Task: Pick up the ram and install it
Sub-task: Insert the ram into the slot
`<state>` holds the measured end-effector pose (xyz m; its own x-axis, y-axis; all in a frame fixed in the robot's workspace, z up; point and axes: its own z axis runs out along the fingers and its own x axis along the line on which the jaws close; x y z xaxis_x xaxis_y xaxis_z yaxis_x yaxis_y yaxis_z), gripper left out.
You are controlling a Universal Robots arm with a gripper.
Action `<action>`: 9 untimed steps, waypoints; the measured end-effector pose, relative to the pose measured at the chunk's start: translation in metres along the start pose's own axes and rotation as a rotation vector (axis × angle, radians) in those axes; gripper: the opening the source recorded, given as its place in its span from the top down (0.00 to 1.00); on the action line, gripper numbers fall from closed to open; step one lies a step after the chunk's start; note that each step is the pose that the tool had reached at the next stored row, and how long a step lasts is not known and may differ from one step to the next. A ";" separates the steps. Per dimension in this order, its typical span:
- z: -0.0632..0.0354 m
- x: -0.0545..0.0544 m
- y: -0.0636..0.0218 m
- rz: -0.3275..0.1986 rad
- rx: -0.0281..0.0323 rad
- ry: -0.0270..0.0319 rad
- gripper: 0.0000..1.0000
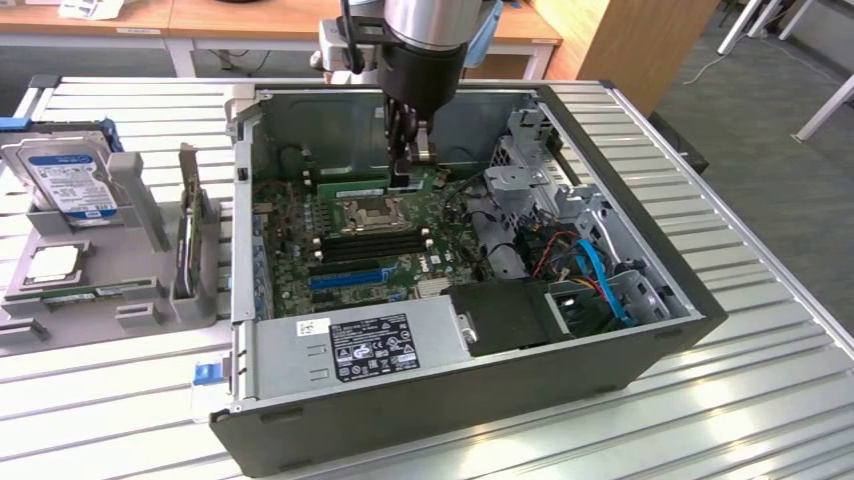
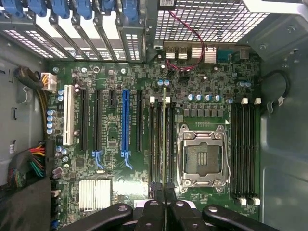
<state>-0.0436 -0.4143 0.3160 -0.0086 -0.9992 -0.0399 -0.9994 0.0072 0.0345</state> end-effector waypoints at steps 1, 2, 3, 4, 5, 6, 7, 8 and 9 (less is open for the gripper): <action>0.0006 0.000 0.0000 0.000 0.0000 0.0000 0.88; 0.0012 0.000 0.0000 0.000 0.0000 0.0000 0.88; 0.0017 0.000 -0.0001 0.000 0.0000 0.0000 0.88; 0.0022 0.000 -0.0001 0.000 0.0000 0.0000 0.88; 0.0027 0.000 -0.0001 0.000 0.0000 0.0000 0.88; 0.0031 0.000 -0.0001 0.000 0.0000 0.0000 0.88; 0.0035 0.000 -0.0001 0.000 0.0000 0.0000 0.88; 0.0039 0.000 -0.0001 0.000 0.0000 0.0000 0.88; 0.0043 0.000 -0.0002 0.000 0.0000 -0.0001 0.88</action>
<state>-0.0436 -0.4143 0.3116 -0.0085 -0.9992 -0.0400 -0.9994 0.0072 0.0345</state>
